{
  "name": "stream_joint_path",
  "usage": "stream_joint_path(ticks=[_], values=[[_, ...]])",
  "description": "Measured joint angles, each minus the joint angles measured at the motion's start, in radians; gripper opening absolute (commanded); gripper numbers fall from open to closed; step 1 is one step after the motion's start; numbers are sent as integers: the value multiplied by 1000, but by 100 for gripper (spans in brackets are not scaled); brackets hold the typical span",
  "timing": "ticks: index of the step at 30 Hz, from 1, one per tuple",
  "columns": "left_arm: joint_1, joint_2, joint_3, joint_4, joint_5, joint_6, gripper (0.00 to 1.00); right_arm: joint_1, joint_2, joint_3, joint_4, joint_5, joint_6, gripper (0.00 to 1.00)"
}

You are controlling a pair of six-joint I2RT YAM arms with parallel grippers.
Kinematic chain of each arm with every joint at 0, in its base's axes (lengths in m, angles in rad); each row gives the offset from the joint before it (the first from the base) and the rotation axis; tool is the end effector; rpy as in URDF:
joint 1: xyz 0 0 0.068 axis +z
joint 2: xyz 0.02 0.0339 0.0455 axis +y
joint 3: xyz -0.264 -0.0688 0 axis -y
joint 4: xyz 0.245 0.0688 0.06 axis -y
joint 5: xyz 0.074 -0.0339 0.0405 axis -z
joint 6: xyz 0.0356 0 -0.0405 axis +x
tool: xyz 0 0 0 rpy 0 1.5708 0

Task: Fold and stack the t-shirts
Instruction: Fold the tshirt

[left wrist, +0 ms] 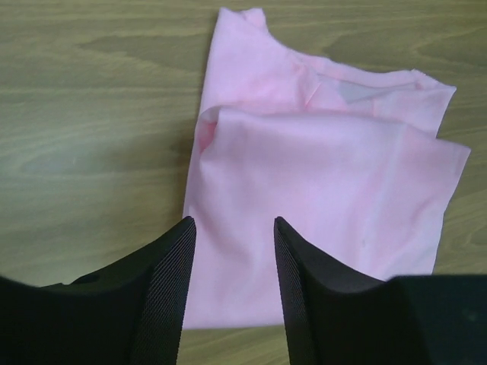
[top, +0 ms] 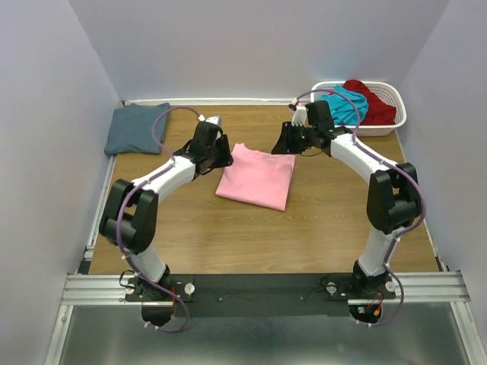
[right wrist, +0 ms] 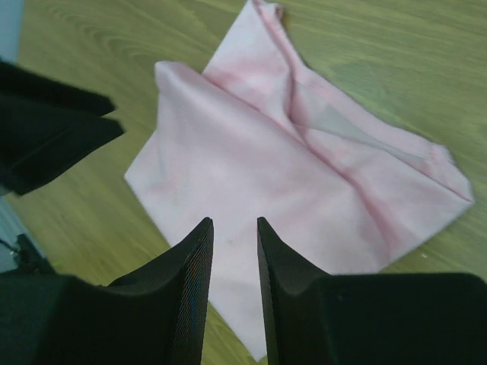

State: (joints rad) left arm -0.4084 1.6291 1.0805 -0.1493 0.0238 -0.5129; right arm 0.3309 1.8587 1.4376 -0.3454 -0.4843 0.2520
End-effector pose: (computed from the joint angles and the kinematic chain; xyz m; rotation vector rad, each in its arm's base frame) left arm 0.3298 -0.1436 0.2301 -0.1083 2.3183 -0.5060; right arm 0.3910 0.1518 0.2481 -0.3424 2.3591 0.8506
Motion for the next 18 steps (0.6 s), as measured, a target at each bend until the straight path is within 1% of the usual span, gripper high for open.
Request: stream_joint_path(ticks=[4,5,6,9,12,15,18], values=[[0,145,130,9,26,13,45,-1,8,-56,61,-92,13,36],[0,185,166,13,33,16,42,-4,19,-81,81,-114,24,36],[0,206,185,14,36,19,41,-8,31,-95,93,-126,32,36],[0,303,266,10,38,30,41,-55,93,-161,170,-177,71,36],[0,374,315,4,38,35,41,-117,153,-206,212,-189,97,36],[0,460,370,3,41,38,40,-174,184,-238,269,-239,138,36],[1,498,404,14,50,38,40,-217,190,-255,336,-254,162,36]])
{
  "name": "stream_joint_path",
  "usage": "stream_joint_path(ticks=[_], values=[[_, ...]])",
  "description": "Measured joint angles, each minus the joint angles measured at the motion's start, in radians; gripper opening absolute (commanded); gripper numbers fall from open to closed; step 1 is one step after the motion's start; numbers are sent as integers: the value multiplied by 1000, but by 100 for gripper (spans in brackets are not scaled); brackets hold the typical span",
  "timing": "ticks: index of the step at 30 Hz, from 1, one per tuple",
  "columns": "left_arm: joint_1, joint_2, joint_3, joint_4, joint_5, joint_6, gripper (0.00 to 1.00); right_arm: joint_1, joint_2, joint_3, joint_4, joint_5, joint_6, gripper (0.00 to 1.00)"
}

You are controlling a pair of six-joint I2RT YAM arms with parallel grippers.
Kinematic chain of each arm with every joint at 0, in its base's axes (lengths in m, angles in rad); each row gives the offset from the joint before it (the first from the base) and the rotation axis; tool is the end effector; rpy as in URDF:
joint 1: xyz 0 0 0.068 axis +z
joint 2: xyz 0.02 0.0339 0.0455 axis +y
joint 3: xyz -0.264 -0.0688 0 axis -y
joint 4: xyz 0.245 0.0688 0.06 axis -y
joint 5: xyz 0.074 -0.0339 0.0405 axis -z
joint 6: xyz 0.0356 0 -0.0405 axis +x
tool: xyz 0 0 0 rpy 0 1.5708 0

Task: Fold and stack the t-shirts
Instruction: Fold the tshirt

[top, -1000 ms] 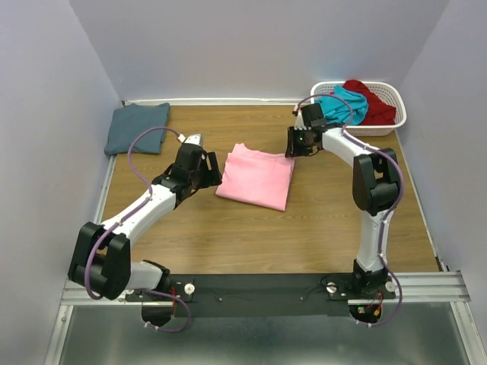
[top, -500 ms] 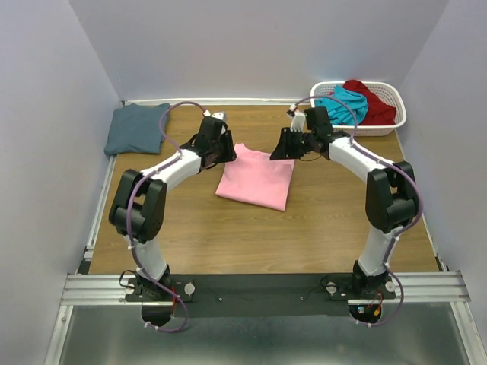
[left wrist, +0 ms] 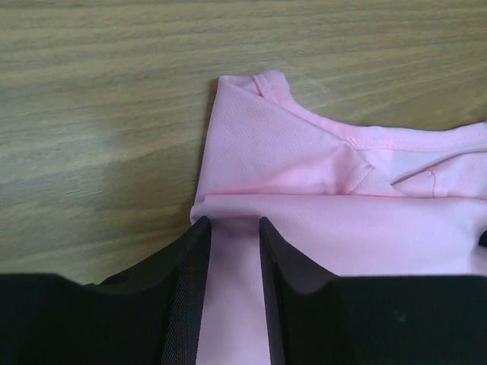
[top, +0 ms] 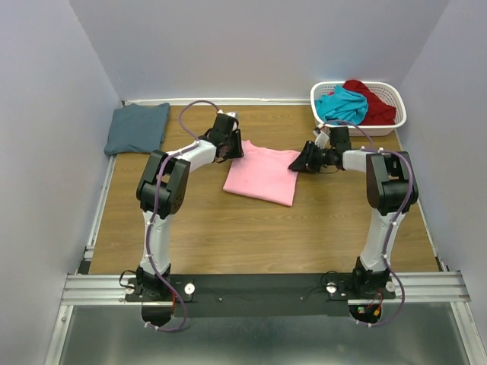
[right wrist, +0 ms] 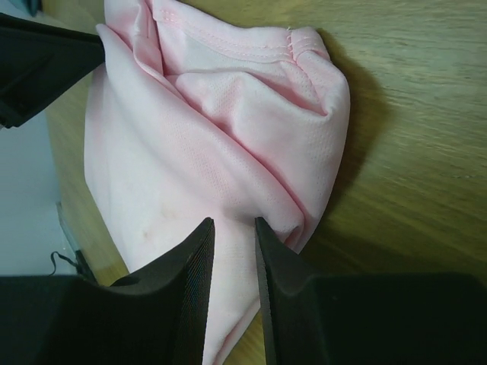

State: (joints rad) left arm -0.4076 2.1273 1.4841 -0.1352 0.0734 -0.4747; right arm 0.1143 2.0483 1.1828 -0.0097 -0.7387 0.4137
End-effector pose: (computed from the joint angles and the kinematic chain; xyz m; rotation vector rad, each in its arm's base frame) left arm 0.4300 -0.1885 0.1618 -0.0438 2.4061 -0.5097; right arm 0.4047 0.0706 0.1233 0.0252 2.4507 1.1366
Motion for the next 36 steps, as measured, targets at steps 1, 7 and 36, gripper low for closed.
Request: stream_joint_path(ticks=[1,7,36], values=[[1,3,6,0,2,0,40,-9,3,-5,16,-11,5,36],[6,6,6,0,9,-1,51,-25,0,-27,60,-40,13,36],[-150,-225,-203,-230,-97,-64,67,347,-244,-133,-264,293,-48,46]])
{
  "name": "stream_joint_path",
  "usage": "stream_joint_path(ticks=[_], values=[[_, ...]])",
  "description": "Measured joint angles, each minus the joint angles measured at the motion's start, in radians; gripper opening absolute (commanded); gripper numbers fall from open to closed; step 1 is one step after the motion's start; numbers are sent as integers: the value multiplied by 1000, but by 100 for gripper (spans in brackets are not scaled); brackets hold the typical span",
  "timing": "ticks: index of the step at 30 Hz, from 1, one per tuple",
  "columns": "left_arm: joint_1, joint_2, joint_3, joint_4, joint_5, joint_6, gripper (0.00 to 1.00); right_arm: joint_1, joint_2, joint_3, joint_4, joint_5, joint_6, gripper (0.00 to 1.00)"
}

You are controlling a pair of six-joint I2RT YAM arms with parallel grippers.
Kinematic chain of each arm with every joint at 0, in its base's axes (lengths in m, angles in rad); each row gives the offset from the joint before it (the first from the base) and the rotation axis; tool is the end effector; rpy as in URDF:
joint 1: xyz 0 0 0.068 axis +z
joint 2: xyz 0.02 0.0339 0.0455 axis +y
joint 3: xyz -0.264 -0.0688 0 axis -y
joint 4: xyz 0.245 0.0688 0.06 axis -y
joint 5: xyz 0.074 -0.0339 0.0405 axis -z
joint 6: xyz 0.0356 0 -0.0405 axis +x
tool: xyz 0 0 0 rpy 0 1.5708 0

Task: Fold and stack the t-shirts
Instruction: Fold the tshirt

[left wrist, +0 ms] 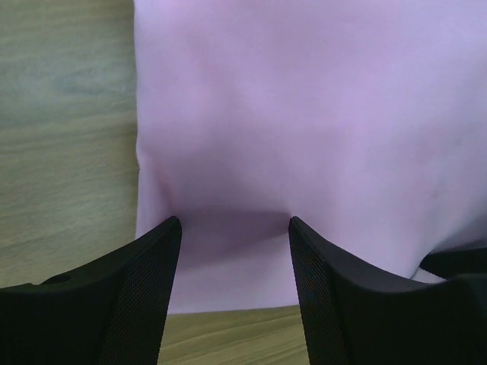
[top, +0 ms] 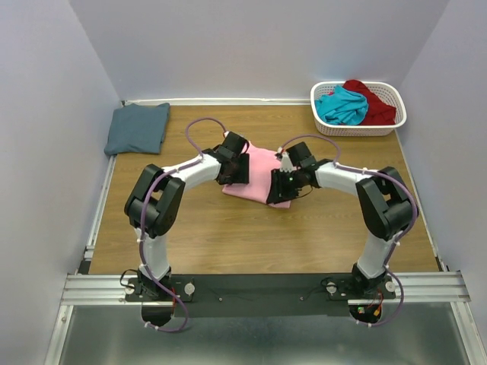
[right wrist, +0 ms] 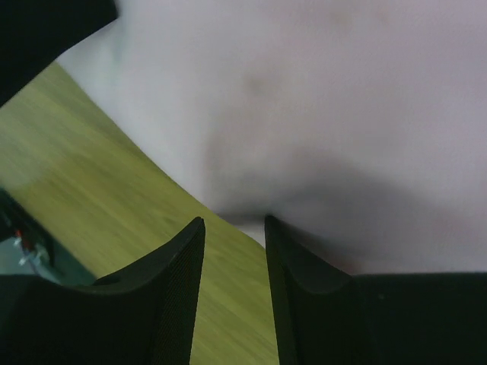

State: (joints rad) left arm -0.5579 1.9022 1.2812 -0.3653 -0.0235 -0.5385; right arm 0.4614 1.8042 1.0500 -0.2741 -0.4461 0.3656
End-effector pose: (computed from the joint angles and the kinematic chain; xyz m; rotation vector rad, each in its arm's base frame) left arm 0.3402 -0.2113 0.1780 0.0161 2.6047 -0.3823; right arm 0.3115 0.1720 0.1554 -0.2987 2.6826 0.8606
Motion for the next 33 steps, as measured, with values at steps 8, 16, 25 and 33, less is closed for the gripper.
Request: stream_joint_path(ticks=[8,16,25,33], values=[[16,-29,-67,2,-29,21,67,265,99,102,-81,-60,55,46],[94,-53,-86,-58,-142,61,69,389,138,210,-118,-92,111,46],[93,-199,-110,-133,-224,29,71,240,-158,122,-145,29,50,48],[27,-369,-151,-132,-216,-109,70,-35,-175,106,-151,124,-29,49]])
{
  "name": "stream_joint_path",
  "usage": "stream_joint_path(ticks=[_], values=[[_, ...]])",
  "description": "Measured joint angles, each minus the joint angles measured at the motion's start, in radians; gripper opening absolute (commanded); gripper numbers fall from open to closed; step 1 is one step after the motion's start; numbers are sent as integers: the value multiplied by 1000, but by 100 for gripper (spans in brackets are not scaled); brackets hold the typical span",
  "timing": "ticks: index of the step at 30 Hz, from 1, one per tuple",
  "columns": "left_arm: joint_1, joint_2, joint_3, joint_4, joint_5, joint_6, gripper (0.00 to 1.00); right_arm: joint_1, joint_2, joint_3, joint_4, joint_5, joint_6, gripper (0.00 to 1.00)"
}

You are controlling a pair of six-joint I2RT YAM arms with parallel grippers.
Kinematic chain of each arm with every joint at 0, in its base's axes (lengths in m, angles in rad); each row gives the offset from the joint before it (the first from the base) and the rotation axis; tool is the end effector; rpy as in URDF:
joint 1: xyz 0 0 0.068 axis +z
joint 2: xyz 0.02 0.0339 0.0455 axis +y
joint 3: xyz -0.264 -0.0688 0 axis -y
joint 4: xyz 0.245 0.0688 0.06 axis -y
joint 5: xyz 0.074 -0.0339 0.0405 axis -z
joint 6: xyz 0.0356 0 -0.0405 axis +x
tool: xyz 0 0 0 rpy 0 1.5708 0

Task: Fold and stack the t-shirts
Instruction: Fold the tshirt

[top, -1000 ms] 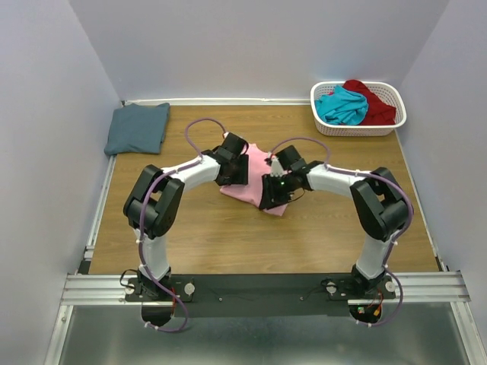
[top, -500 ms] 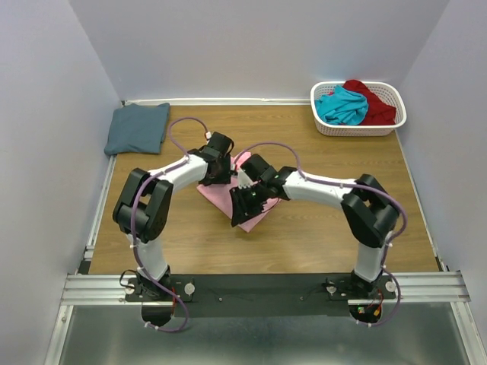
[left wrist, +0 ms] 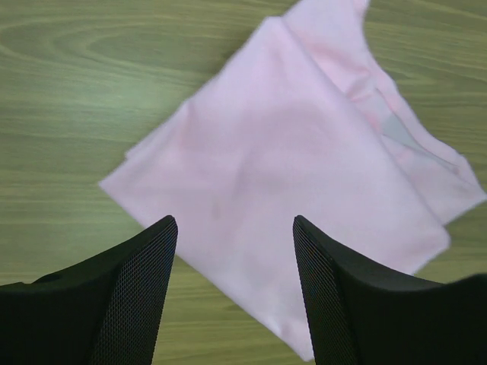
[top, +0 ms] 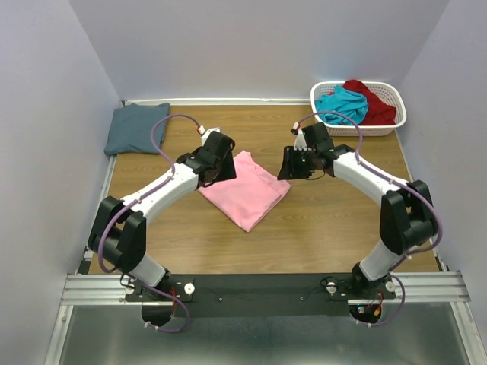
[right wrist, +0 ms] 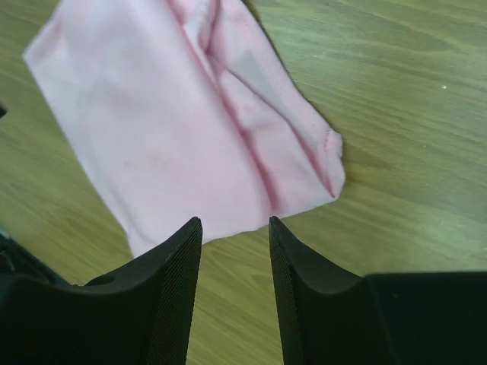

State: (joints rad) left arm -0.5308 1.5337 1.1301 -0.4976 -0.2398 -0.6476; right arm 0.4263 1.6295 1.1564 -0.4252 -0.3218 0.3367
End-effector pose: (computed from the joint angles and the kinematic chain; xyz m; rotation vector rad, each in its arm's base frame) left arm 0.2858 -0.1580 0.2511 -0.2453 2.4376 -0.2280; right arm 0.3122 0.1542 0.2345 -0.2579 2.5333 0.7138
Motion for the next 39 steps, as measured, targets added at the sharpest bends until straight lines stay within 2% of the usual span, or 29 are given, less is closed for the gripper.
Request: stream_joint_path(ticks=[4,8,16,27,39], values=[[-74,33,33,-6,14,-89,68,-8,87,49,-9,11,-35,49],[-126,137,137,-24,24,-192,68,-8,153,97,-18,22,-60,49],[-136,386,342,-127,13,-343,65,-8,174,129,-16,45,-93,50],[-134,538,530,-275,-22,-391,58,-8,176,111,24,68,-114,50],[-134,628,618,-356,-60,-397,55,-8,192,76,80,66,-118,50]])
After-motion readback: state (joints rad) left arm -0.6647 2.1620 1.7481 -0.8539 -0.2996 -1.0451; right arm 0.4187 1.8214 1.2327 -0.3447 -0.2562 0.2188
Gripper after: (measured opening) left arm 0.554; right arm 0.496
